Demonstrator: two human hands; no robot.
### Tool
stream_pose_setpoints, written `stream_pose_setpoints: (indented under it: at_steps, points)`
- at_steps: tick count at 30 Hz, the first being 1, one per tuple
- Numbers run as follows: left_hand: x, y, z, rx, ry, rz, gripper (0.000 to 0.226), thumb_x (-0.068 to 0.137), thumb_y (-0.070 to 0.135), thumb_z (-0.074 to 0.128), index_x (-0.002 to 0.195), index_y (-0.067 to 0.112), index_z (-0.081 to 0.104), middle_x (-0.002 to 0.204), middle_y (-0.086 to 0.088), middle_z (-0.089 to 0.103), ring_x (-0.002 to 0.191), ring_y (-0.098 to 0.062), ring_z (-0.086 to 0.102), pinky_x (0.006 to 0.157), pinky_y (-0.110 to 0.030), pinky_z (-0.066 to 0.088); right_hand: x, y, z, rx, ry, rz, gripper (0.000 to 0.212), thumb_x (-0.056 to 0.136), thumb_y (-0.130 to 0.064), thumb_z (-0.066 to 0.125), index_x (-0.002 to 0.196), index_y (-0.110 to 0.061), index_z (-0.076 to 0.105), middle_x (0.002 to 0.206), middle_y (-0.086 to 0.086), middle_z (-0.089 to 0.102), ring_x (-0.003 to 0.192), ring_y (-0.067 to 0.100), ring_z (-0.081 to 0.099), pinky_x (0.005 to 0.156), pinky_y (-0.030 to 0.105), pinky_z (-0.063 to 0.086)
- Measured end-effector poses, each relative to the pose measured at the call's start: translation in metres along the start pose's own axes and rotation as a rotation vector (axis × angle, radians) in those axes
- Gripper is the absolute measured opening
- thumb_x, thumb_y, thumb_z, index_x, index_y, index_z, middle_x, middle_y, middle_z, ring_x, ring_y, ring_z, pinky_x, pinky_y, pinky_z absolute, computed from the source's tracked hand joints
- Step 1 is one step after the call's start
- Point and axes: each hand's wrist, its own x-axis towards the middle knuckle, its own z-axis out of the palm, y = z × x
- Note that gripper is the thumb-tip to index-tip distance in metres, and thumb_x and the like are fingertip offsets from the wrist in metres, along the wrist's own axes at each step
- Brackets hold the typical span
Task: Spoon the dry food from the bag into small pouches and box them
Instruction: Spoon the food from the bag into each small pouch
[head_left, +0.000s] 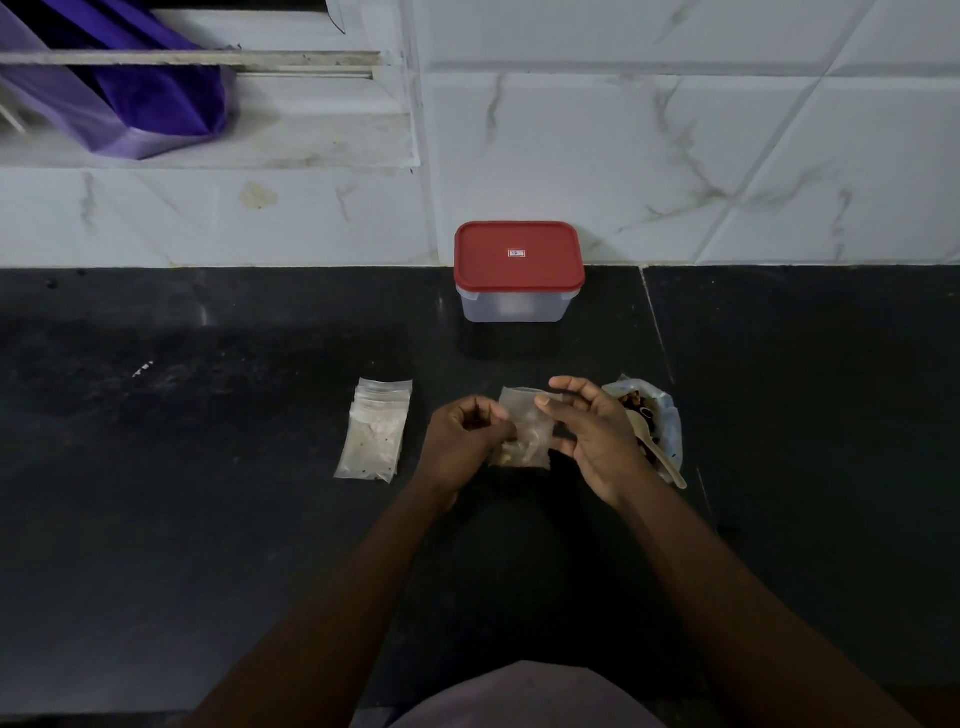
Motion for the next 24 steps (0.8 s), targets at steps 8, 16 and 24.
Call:
stream_pose_setpoints:
  at_steps: [8,16,24]
  points:
    - [-0.001,-0.001,0.001,-0.137,0.035,-0.006,0.012,0.085,0.003,0.079,0.094,0.003,0.071,0.090,-0.013,0.074,0.072,-0.013,0.070,0.062,-0.024,0.055,-0.003,-0.004,0.005,-0.185,-0.001,-0.013,0.038,0.085,-0.015,0.081,0.121,-0.015,0.067,0.108,0.003,0.078,0.100,0.021,0.076,0.082,0.043,0.063]
    - [-0.001,0.001,0.001,-0.205,0.057,-0.057,0.014,0.091,0.009,0.074,0.104,0.010,0.074,0.101,-0.011,0.078,0.090,-0.026,0.069,0.081,-0.039,0.058,-0.004,-0.001,0.002,-0.222,-0.050,-0.019,0.037,0.087,-0.003,0.076,0.122,-0.011,0.066,0.110,0.008,0.078,0.102,0.027,0.075,0.088,0.048,0.061]
    - [-0.001,0.009,-0.003,-0.161,0.042,-0.067,0.013,0.095,0.010,0.068,0.107,0.010,0.074,0.104,-0.013,0.078,0.103,-0.039,0.070,0.095,-0.057,0.055,-0.003,-0.007,0.004,-0.184,-0.028,-0.033,0.023,0.093,-0.015,0.073,0.114,-0.009,0.071,0.106,0.009,0.078,0.097,0.023,0.076,0.075,0.039,0.063]
